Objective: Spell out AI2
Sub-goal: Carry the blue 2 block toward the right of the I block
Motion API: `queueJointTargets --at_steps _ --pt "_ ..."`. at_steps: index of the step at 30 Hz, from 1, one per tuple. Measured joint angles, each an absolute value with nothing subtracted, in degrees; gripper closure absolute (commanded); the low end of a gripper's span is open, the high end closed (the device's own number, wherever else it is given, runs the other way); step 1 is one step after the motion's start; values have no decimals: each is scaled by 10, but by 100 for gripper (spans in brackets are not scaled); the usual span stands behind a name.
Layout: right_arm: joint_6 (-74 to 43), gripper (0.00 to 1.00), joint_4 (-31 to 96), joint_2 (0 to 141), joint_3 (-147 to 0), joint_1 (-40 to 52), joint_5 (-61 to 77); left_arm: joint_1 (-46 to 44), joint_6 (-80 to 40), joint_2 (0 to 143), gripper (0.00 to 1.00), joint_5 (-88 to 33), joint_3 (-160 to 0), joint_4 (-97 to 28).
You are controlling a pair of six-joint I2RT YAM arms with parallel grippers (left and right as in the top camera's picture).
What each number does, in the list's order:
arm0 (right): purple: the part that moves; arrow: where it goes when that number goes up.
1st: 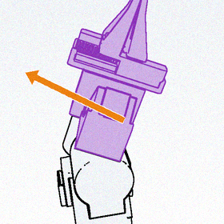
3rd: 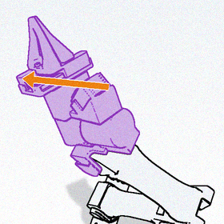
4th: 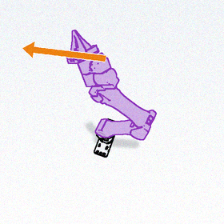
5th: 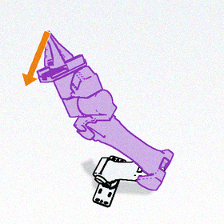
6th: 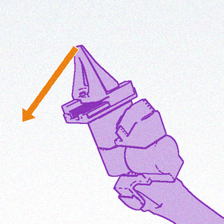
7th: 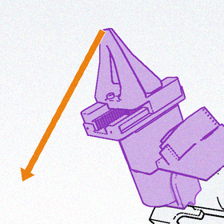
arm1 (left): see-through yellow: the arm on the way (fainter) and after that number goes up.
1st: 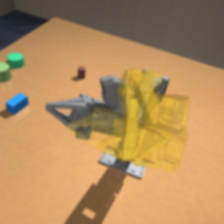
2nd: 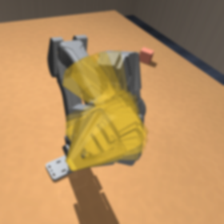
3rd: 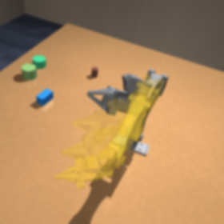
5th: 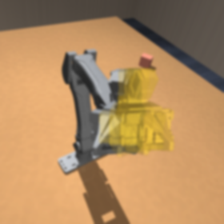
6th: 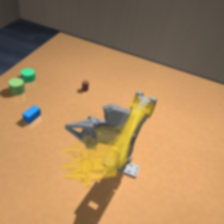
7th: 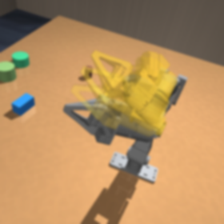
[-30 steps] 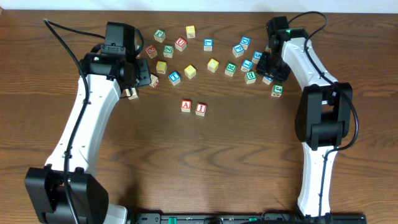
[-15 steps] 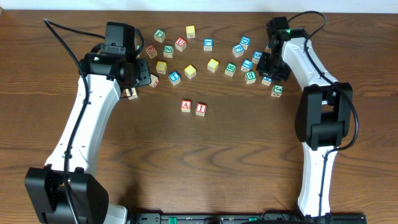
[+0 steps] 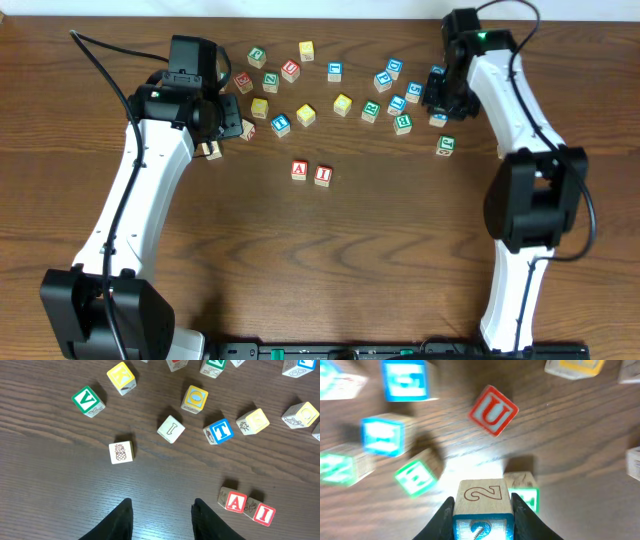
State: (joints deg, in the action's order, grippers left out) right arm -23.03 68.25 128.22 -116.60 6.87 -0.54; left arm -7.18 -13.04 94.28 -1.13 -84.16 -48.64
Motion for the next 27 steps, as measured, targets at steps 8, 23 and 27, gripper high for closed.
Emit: queueJointTargets --at_steps 8,23,27 --pt "-215 75 733 1236 -1179 106 22 -72 -130 943 62 -11 -842 -486" --pt "-222 75 664 1237 -1081 215 32 -72 -131 943 62 -11 -842 -487" --pt "-226 75 638 1237 -1043 240 32 -72 -131 943 62 -11 -842 -487"
